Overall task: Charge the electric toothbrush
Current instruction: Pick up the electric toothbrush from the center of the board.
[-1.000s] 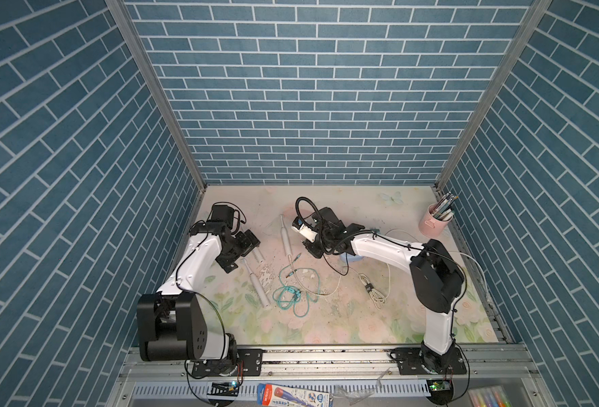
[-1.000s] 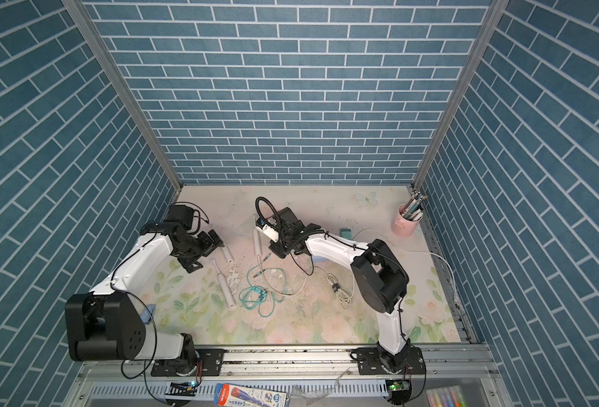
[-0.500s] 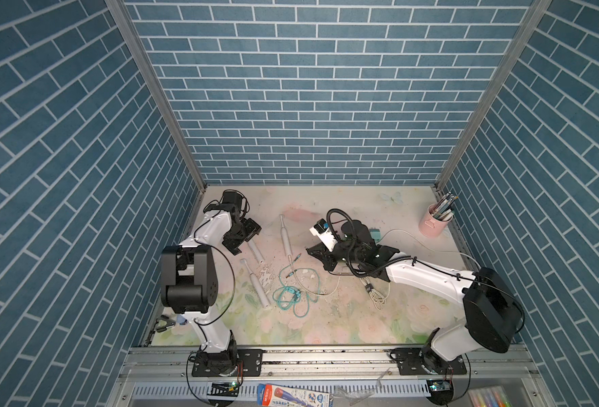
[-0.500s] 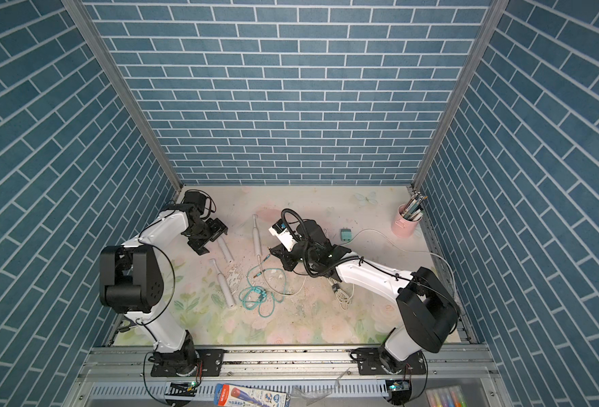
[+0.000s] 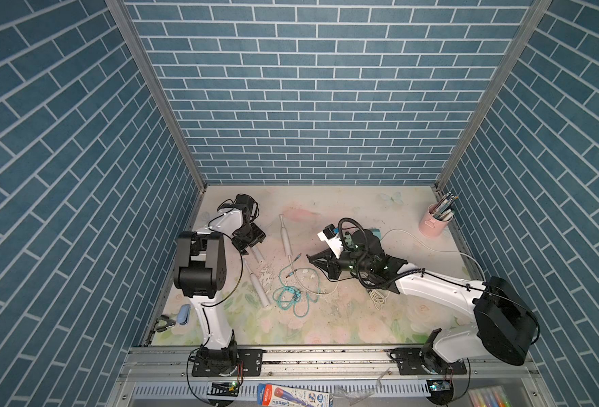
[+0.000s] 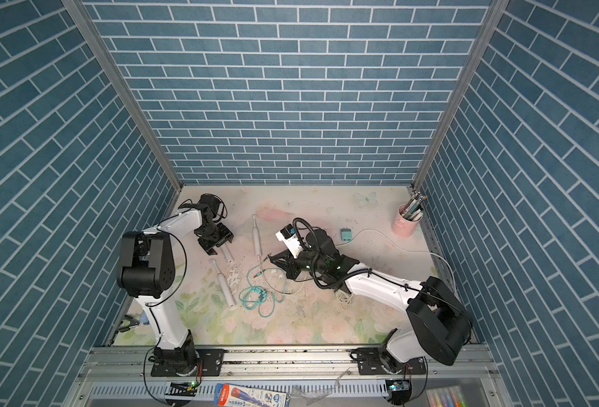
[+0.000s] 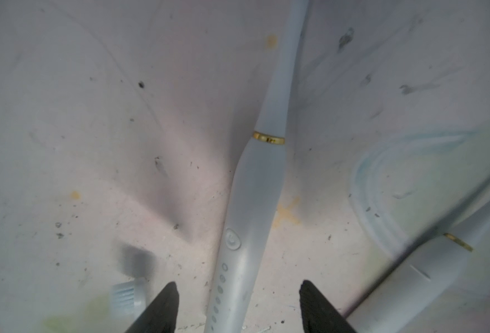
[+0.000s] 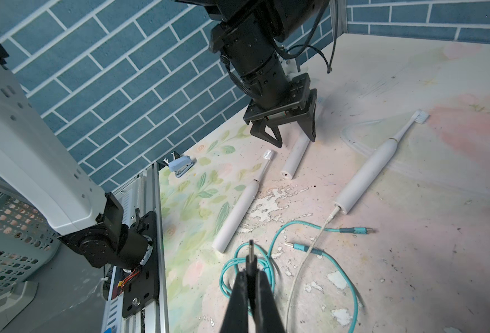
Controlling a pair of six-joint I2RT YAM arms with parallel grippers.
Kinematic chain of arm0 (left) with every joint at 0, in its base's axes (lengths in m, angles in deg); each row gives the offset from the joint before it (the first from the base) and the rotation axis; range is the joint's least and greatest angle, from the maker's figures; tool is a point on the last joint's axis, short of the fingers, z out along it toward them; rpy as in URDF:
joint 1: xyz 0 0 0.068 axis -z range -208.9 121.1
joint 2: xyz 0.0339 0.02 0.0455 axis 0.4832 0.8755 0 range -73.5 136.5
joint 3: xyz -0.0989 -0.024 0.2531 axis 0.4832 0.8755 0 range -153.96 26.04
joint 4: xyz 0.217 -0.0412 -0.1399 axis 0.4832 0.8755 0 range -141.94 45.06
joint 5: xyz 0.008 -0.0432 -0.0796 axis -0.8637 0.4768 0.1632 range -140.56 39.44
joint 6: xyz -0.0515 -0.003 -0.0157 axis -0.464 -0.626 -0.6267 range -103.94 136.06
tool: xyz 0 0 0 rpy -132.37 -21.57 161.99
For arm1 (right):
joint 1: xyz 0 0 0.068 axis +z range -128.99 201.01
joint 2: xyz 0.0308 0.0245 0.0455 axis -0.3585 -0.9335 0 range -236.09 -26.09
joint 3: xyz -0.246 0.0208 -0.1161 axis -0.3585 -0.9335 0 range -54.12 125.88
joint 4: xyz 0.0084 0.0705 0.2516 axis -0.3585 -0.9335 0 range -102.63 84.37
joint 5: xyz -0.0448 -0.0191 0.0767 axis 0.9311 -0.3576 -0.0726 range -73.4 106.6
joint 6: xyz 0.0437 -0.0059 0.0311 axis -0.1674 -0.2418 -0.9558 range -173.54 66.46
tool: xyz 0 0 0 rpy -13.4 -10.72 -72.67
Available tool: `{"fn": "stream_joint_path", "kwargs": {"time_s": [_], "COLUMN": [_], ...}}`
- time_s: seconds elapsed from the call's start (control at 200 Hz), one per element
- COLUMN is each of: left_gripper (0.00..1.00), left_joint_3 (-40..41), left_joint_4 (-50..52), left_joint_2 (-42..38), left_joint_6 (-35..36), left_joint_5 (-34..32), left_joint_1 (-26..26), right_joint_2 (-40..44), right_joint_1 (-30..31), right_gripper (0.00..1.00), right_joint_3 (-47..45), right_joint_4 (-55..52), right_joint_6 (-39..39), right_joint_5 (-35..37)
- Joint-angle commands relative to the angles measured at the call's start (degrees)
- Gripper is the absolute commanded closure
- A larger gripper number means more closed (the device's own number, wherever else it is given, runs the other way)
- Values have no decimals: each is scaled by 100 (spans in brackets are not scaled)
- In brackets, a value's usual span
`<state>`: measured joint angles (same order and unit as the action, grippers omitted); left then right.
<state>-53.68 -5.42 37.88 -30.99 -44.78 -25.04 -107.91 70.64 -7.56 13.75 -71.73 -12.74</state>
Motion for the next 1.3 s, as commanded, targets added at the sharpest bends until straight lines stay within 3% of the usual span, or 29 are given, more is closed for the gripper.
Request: {"fn": "stream_joint_path", "kwargs": {"time_s": [0.0, 0.54, 0.86, 0.955, 1.035, 1.295], "left_gripper": [39, 54, 78, 86, 100, 100], "left_joint_3": [18, -133, -86, -47, -6, 1045], "left_joint_4": [287, 288, 206, 227, 263, -1136], "left_joint_2": [115, 635, 609, 358, 28, -2099], "left_joint_6": [134, 193, 226, 215, 174, -290], "left_joint_5": [-370, -429, -225, -93, 208, 1586], "left_joint_1": [61, 89, 98, 98, 104, 297], "right_joint_2": [95, -191, -344, -369, -378, -321], "right_joint_1": [35, 93, 140, 156, 155, 157], "right_gripper": [100, 100, 100, 100, 100, 100], "right_joint_3": [-16, 59, 134, 141, 151, 108], "right_joint_4": [210, 353, 304, 286, 285, 449], "right_joint_6": [-237, -483, -492, -483, -492, -604], "right_joint_5": [-245, -554, -586, -581, -611, -866]}}
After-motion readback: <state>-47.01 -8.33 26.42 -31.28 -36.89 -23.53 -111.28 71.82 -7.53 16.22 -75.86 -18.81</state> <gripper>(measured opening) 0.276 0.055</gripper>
